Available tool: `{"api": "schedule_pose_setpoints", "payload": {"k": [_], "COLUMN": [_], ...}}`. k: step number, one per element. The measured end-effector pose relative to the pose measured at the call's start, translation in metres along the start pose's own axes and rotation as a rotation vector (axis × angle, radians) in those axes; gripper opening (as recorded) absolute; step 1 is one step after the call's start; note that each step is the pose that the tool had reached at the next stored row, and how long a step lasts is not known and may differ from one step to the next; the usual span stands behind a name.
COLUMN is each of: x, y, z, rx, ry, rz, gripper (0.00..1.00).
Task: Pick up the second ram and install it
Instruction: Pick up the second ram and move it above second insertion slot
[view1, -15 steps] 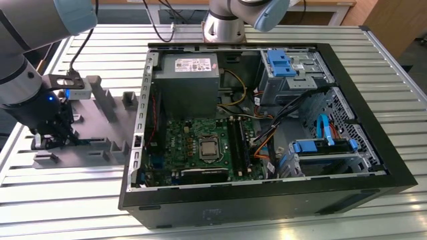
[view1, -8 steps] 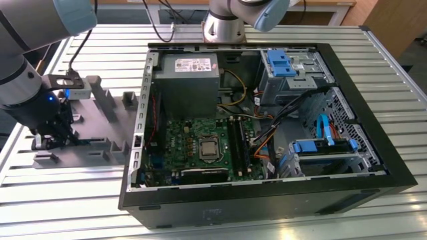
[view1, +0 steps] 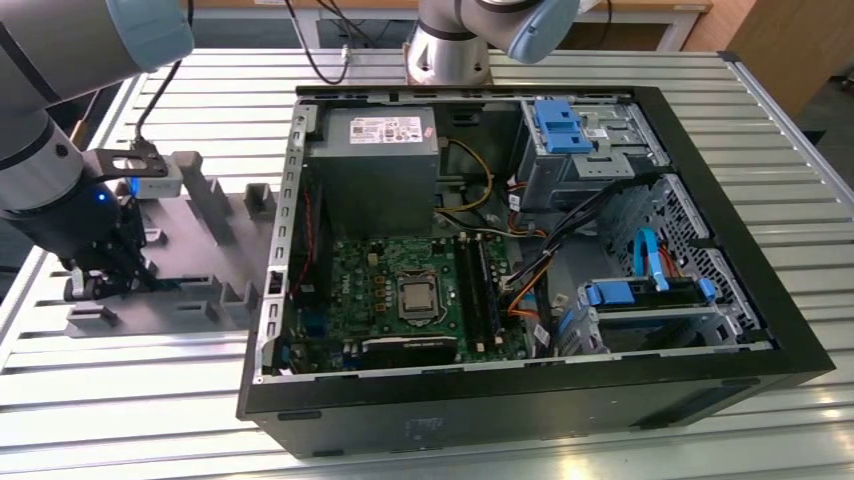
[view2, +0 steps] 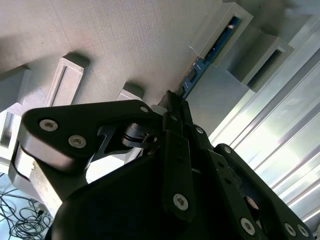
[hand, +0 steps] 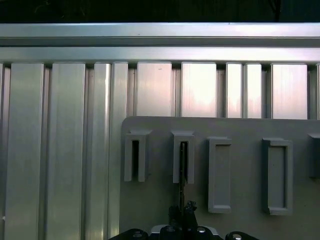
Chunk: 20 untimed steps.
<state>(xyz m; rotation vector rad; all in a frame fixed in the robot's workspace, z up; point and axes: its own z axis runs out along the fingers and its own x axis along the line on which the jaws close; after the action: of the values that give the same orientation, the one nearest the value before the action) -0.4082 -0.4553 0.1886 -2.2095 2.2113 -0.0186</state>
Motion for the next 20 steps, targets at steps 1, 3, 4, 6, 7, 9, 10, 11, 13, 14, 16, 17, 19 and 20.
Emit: {"api": "schedule_pose_setpoints", "payload": {"k": [1,3,4,6,7,9,10,11,13,14,16,17,19,20], "x": [0.0,0.0,0.0,0.0,0.0,0.0,0.0,0.0,0.0,0.0,0.0,0.0,0.0,0.0], "y": [0.0,0.0,0.0,0.0,0.0,0.0,0.0,0.0,-0.0001,-0.0001,-0.0001,-0.0001,-0.0001,-0.0002], "z": [0.0,0.0,0.0,0.0,-0.0001,-0.0007,-0.0012,-0.002,-0.0033,-0.0039,-0.0051,-0.0057,-0.0071,-0.0077], "rx": [0.0,0.0,0.0,0.0,0.0002,0.0002,0.0002,0.0,0.0001,0.0,0.0,0.0001,0.0,0.0001], "ry": [0.0,0.0,0.0,0.0,-0.0001,-0.0001,-0.0001,0.0001,0.0,0.0,0.0,0.0,0.0,0.0], "rz": [0.0,0.0,0.0,0.0,0.0,0.0,0.0,0.0,0.0,0.0,0.0,0.0,0.0,0.0], "gripper": [0.14,0.14,0.14,0.14,0.14,0.14,0.14,0.14,0.14,0.14,0.14,0.14,0.14,0.14]}}
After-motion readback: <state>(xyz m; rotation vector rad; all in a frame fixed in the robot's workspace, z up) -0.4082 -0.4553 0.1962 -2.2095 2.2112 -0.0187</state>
